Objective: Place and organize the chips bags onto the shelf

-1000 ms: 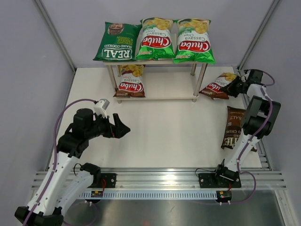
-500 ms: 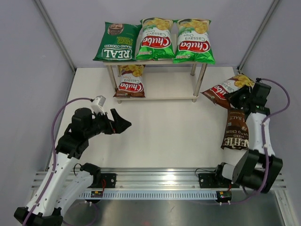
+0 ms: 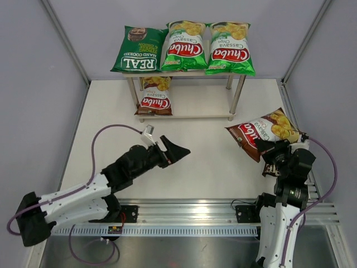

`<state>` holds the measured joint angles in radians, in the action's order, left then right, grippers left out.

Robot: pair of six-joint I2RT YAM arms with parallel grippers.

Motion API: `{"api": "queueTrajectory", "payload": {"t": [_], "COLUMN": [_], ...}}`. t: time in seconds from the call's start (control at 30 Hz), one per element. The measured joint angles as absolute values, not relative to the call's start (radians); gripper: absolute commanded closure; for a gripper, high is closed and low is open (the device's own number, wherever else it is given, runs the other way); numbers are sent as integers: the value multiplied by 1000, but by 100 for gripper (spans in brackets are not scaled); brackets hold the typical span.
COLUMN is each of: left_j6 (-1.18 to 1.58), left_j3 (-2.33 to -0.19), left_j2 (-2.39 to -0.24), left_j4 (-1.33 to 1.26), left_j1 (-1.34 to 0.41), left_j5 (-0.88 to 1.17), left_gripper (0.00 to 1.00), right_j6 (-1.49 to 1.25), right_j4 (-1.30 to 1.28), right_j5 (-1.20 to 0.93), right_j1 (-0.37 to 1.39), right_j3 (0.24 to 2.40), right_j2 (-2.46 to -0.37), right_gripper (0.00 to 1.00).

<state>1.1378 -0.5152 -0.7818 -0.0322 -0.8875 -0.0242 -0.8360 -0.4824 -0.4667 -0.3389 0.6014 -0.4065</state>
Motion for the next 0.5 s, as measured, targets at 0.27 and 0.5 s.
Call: {"api": "queueTrajectory", "payload": {"t": [0.27,0.5], "left_j6": [1191,1191], "left_j3": [-654,-814], "left_j2": [-1253,-1449], "left_j4": [-386,-537], "left_j1": [-1030,-1036], "left_j5": [-105,-54], "left_gripper": [1,1], "right_j6": [-966,-960], "right_j4": [-543,-551], "right_j5": [-604,-644], "right_j1": [-276,-245], "right_j3": [570,577], "right_j2": [-325,-331], "right_gripper": [100,100]}}
